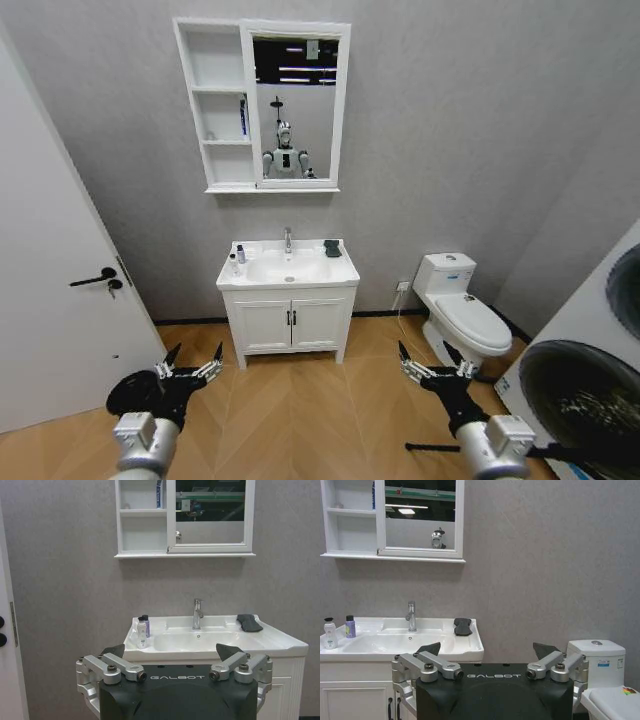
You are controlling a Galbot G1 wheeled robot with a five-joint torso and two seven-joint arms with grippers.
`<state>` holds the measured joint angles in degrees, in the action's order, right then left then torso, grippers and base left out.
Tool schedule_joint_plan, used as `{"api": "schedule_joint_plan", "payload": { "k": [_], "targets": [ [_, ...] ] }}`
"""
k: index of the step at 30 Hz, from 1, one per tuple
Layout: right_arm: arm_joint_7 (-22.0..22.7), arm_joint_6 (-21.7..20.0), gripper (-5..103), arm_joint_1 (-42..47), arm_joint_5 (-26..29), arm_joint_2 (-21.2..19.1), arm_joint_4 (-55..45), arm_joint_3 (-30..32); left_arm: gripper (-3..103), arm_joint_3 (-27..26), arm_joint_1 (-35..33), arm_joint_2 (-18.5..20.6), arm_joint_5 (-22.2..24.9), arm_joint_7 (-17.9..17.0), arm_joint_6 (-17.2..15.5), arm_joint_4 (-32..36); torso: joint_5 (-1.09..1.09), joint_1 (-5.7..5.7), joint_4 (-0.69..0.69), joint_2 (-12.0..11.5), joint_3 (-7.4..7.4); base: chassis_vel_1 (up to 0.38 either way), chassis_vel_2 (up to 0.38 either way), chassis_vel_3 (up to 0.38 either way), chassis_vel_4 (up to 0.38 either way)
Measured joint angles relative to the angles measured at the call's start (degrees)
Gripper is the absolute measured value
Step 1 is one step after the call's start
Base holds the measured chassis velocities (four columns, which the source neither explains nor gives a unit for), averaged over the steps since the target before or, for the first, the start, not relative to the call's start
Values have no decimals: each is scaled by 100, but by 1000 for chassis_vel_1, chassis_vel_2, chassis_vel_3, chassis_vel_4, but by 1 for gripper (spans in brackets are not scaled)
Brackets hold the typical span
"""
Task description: Move facial cleanser and shampoo from washbasin to cabinet, then wipe washbasin with towel.
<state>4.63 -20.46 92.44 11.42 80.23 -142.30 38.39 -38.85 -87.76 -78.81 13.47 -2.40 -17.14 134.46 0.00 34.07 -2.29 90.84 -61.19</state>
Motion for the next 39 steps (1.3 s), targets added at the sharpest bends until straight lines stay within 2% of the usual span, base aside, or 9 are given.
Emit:
{"api": "schedule_joint_plan", "payload": {
  "k": [15, 28, 36, 37, 39],
  "targets": [
    [18, -186, 100, 18, 3, -27, -93, 24, 100, -56, -48, -8, 9, -2, -1, 91, 0, 0, 0, 0, 0, 0, 0, 0, 0],
    [-198, -280, 100, 82, -95, -37, -97, 61, 100, -87, -125, -49, -49, 19, 15, 146, 0, -1, 0, 1, 1, -7, 4, 8, -8],
    [-198, -279, 100, 93, -93, -33, -97, 55, 100, -9, -130, -65, -110, 20, 18, 176, 1, -2, 2, 2, 0, -124, 141, 132, -130],
    [-198, -277, 100, 99, -93, -33, -97, 57, 100, -1, -129, -68, -119, 20, 18, 175, -3, 1, -2, 0, 0, -215, 203, 208, -204],
    [-198, -275, 100, 104, -94, -31, -97, 58, 100, 9, -134, -81, -136, 20, 31, 174, 0, 3, -1, -1, -1, -235, 241, 236, -204]
  ]
}}
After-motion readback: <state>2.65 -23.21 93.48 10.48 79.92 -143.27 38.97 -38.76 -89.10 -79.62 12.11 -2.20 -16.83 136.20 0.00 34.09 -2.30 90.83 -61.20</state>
